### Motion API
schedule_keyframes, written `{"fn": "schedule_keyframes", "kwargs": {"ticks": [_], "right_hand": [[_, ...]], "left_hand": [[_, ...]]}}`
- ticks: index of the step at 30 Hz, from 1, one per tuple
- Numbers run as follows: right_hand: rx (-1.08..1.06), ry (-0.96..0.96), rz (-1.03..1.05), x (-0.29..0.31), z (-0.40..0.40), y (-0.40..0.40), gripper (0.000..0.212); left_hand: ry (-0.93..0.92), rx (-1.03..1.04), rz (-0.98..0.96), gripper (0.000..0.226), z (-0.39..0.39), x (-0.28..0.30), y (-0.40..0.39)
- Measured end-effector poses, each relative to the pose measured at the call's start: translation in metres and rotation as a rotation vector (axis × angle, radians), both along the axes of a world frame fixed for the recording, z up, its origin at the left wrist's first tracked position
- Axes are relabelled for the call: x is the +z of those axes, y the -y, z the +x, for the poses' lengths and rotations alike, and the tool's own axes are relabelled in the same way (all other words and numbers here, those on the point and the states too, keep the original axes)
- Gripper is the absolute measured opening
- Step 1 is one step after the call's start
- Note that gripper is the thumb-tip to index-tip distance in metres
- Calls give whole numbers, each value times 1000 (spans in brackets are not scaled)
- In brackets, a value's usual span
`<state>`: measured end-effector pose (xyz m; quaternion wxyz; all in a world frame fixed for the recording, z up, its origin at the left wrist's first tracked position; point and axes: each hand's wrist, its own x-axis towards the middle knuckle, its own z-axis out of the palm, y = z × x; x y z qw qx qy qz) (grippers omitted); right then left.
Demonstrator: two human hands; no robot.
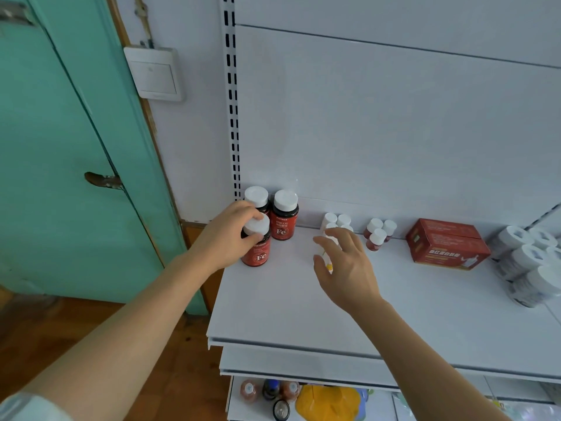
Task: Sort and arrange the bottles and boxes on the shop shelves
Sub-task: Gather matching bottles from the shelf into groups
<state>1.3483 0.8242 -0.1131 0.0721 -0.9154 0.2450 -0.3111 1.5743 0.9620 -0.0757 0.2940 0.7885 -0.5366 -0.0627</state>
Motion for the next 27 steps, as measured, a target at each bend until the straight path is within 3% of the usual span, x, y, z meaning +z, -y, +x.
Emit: {"fn": "schedule_keyframes", "kwargs": {"ticks": [17,21,27], "right_hand": [[-73,-49,39,2,1,-9,34],[-100,-83,40,3,-6,-11,34],[-220,-154,76,9,-20,-12,50]], "left_hand": [[116,-56,-58,33,12,-7,1],[142,-46,-112,41,8,-6,-1],[315,-81,-222,42,-17,9,16]]}}
